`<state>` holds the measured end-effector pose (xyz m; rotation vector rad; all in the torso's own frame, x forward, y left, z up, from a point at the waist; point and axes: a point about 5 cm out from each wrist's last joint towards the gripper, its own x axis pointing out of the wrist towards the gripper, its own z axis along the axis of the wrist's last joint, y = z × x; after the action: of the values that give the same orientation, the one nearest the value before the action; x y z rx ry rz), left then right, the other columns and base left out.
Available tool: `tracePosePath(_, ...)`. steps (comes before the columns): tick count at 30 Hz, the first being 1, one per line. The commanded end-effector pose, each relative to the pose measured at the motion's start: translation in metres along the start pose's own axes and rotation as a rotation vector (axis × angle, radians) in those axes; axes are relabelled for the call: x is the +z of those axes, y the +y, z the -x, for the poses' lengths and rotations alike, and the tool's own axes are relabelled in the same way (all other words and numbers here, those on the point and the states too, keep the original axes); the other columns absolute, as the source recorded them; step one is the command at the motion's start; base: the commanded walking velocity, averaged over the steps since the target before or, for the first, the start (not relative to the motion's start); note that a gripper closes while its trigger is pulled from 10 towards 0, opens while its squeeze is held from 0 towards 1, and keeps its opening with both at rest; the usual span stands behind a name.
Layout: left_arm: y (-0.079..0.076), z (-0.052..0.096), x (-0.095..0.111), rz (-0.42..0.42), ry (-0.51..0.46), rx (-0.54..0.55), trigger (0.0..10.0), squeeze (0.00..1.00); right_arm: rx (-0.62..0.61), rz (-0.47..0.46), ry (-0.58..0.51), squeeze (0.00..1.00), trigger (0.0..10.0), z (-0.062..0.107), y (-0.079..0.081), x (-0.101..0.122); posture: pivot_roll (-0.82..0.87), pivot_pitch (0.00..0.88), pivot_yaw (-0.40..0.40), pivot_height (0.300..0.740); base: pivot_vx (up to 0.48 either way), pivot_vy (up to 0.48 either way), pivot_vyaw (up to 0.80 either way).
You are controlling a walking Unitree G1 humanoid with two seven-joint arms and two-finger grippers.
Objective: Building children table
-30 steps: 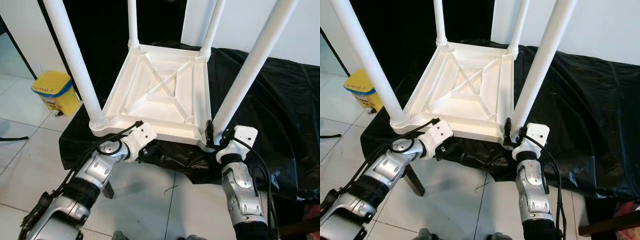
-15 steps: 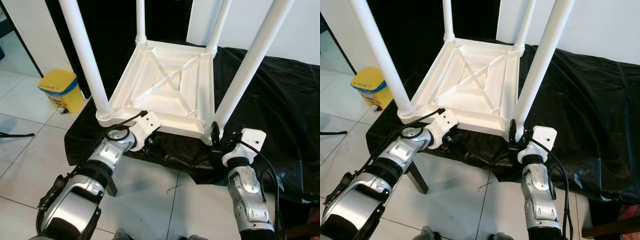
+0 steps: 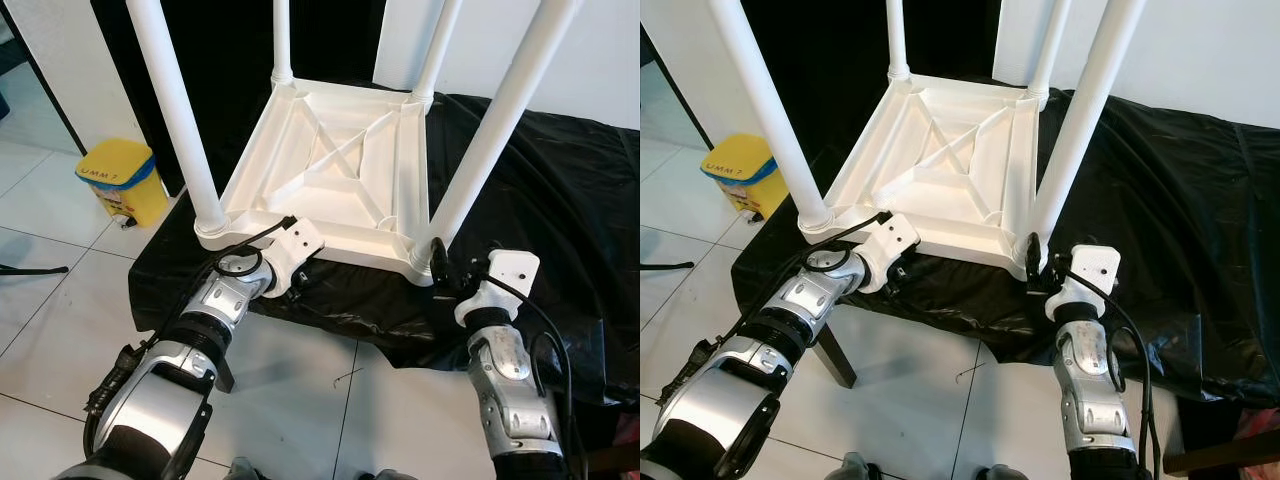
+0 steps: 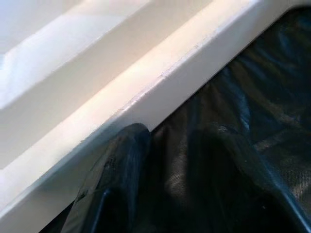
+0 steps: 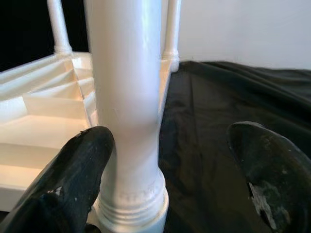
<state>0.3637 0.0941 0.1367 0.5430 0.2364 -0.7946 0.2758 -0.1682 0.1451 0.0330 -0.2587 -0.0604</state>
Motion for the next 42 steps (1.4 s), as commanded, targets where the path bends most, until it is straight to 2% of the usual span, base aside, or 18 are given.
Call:
tracePosePath(1,0.012,0.005,0.014,0.015,-0.072,0.159,10.0,0.0,0.023,-0.005,-0.006,1.0,10.0,0.0,0.002,0.003,-0.05,0.059,-0.047,0.74,0.0,0.0,0.0)
tracePosePath(5,0.002,0.016,0.024,0.061,-0.172,0.039,10.0,0.0,0.061,-0.012,0.004,1.0,10.0,0.0,0.004,0.006,-0.04,0.056,-0.053,0.74,0.0,0.0,0.0)
tracePosePath(6,-0.005,0.025,0.03,0.065,-0.233,-0.028,10.0,0.0,0.079,-0.005,0.003,0.0,10.0,-0.001,0.004,0.008,-0.03,0.054,-0.055,0.74,0.0,0.0,0.0)
tracePosePath(12,-0.02,0.052,0.036,0.09,-0.351,-0.159,10.0,0.0,0.112,-0.003,0.003,0.0,10.0,-0.015,0.005,0.015,-0.02,0.046,-0.059,0.74,0.0,0.0,0.0)
tracePosePath(21,-0.021,0.058,0.035,0.148,-0.366,-0.145,10.0,0.0,0.101,0.015,-0.016,0.0,10.0,-0.038,0.011,0.024,0.0,0.044,-0.063,0.74,0.0,0.0,0.0)
tracePosePath(23,-0.02,0.06,0.035,0.16,-0.358,-0.116,10.0,0.0,0.09,0.005,-0.04,0.0,10.0,-0.056,0.017,0.038,0.02,0.043,-0.074,0.74,0.0,0.0,0.0)
tracePosePath(25,-0.02,0.06,0.035,0.16,-0.358,-0.116,10.0,0.0,0.09,0.005,-0.04,0.0,10.0,-0.056,0.017,0.038,0.02,0.043,-0.074,0.74,0.0,0.0,0.0)
tracePosePath(27,-0.02,0.063,0.035,0.168,-0.353,-0.097,10.0,0.0,0.066,0.01,-0.039,0.0,10.0,-0.07,0.022,0.048,0.03,0.045,-0.081,0.74,0.0,0.0,0.0)
tracePosePath(32,-0.021,0.067,0.035,0.181,-0.352,-0.088,10.0,0.0,0.046,0.001,-0.029,0.0,10.0,-0.075,0.024,0.053,0.03,0.049,-0.088,0.74,0.0,0.0,0.0)
tracePosePath(33,-0.022,0.069,0.032,0.194,-0.345,-0.09,10.0,0.0,0.035,-0.004,-0.024,0.0,0.0,-0.075,0.025,0.053,0.03,0.057,-0.089,0.74,0.0,0.0,0.0)
tracePosePath(35,-0.024,0.07,0.03,0.203,-0.34,-0.092,10.0,0.0,0.027,-0.007,-0.021,0.0,0.0,-0.075,0.025,0.054,0.03,0.057,-0.089,0.74,0.0,0.0,0.0)
tracePosePath(36,-0.025,0.071,0.025,0.202,-0.316,-0.089,10.0,0.0,0.013,-0.012,-0.012,0.0,3.9,-0.076,0.025,0.053,0.03,0.059,-0.089,0.74,0.0,0.0,0.0)
tracePosePath(37,-0.025,0.072,0.022,0.199,-0.3,-0.086,10.0,0.0,0.004,-0.017,-0.006,0.0,3.9,-0.076,0.025,0.053,0.03,0.059,-0.089,0.74,0.0,0.0,0.0)
tracePosePath(38,-0.025,0.073,0.018,0.195,-0.279,-0.085,10.0,0.0,-0.01,-0.031,0.002,0.0,10.0,-0.076,0.024,0.053,0.04,0.064,-0.089,0.74,0.0,0.0,0.0)
tracePosePath(39,-0.025,0.074,0.014,0.189,-0.261,-0.084,10.0,0.0,-0.023,-0.047,0.011,0.0,10.0,-0.076,0.024,0.053,0.04,0.064,-0.089,0.74,0.0,0.0,0.0)
tracePosePath(40,-0.025,0.075,0.011,0.184,-0.25,-0.081,10.0,0.0,-0.035,-0.069,0.019,0.0,1.5,-0.075,0.023,0.052,0.04,0.067,-0.089,0.74,0.0,0.0,0.0)
tracePosePath(41,-0.025,0.075,0.011,0.184,-0.25,-0.081,10.0,0.0,-0.035,-0.069,0.019,0.0,1.5,-0.075,0.023,0.052,0.04,0.067,-0.089,0.74,0.0,0.0,0.0)
tracePosePath(42,-0.024,0.076,0.009,0.179,-0.24,-0.074,10.0,0.0,-0.043,-0.092,0.027,0.0,0.0,-0.075,0.023,0.052,0.04,0.067,-0.089,0.74,0.0,0.0,0.0)
